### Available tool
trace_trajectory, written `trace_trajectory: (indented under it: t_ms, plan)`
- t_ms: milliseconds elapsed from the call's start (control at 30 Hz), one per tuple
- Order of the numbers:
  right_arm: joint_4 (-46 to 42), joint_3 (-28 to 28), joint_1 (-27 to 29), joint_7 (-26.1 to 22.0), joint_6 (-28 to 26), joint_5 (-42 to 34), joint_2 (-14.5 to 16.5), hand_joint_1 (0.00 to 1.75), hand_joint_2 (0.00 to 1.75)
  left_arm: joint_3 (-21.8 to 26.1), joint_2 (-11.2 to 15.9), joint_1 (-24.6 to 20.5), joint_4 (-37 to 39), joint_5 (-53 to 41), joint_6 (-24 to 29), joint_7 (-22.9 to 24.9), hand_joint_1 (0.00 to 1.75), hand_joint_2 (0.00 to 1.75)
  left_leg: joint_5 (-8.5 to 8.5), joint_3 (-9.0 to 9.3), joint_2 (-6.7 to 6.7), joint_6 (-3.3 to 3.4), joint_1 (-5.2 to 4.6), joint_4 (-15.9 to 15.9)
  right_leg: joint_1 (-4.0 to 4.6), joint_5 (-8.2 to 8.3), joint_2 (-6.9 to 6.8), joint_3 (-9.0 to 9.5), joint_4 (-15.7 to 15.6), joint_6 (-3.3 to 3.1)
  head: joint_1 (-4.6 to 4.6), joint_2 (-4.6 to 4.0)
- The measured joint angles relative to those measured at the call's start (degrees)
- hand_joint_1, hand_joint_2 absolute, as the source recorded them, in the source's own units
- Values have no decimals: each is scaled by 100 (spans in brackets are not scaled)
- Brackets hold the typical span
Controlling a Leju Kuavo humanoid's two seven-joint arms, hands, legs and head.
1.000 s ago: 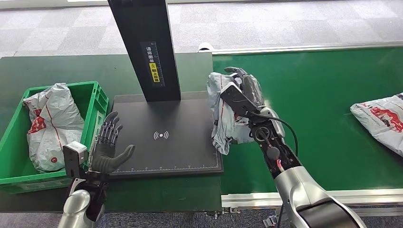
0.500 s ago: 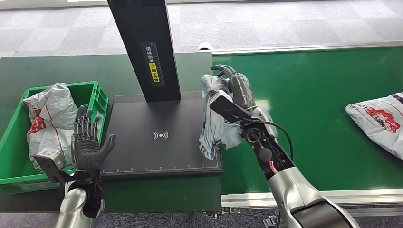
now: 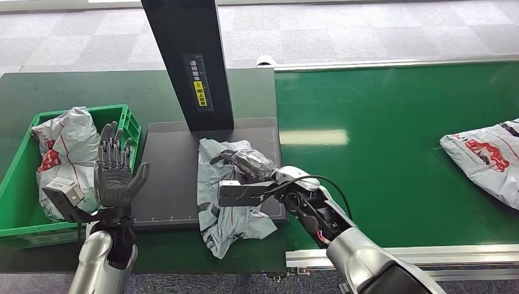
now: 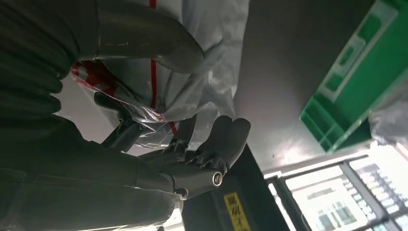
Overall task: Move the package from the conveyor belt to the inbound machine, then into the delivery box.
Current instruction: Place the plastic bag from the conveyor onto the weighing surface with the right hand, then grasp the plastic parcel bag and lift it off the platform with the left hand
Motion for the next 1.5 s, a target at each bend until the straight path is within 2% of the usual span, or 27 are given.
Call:
trace_trajectory:
  t_ms: [133,300,333,367,433,467,500,700,867,1333,1500]
  plan:
    - [98,251,-11,9,349,-21,-13,175,175,-5,-1,-91,50,-18,-26,50,0,175,0,3,1,0,1,0,1,0,0,1,0,0,0,0]
    - [162,393,-44,188,215,-79,-13,175,175,-6,-1,-105,88,-37,-26,59,0,175,0,5,1,0,1,-1,1,0,0,5,0,0,0,0]
    - [173,403,-44,278,95,-123,-13,161,175,-4,0,-95,87,-38,-26,59,0,175,0,5,1,0,1,-1,1,0,0,6,0,0,0,0]
    - [182,406,-44,376,-41,-189,-12,123,175,-2,1,-79,86,-38,-26,60,0,175,0,5,0,0,0,-1,1,0,0,7,0,0,0,0]
    - [195,372,-44,550,-293,-388,-12,37,175,1,2,-30,82,-38,-26,60,0,175,0,5,0,0,0,0,0,0,-1,7,0,0,1,0]
    - [198,336,-44,607,-385,-503,-13,7,175,1,2,-4,80,-38,-26,60,0,175,0,6,-1,0,0,0,0,0,-1,7,0,0,1,0]
    - [199,282,-42,641,-462,-639,-13,1,175,1,2,17,78,-41,-26,61,0,175,0,6,-2,0,0,0,0,0,-1,7,0,0,1,0]
    - [145,-228,1,606,-732,-1424,-23,0,175,-9,1,41,79,-62,-26,85,0,175,0,6,-6,0,0,0,0,0,-6,8,0,0,0,0]
    - [57,-532,42,560,-814,-1573,-31,0,175,-24,2,41,79,-63,-26,89,0,175,0,6,-5,0,0,0,0,0,-6,7,0,0,1,0]
    - [11,-699,76,558,-829,-1584,-32,0,175,-26,2,41,79,-64,-26,89,0,175,0,6,-5,0,0,0,0,0,-6,7,0,0,1,0]
    - [-43,-790,109,419,-920,-1878,-30,0,175,-29,2,43,80,-64,-25,89,0,175,0,6,-6,0,0,0,0,0,-6,7,0,0,0,0]
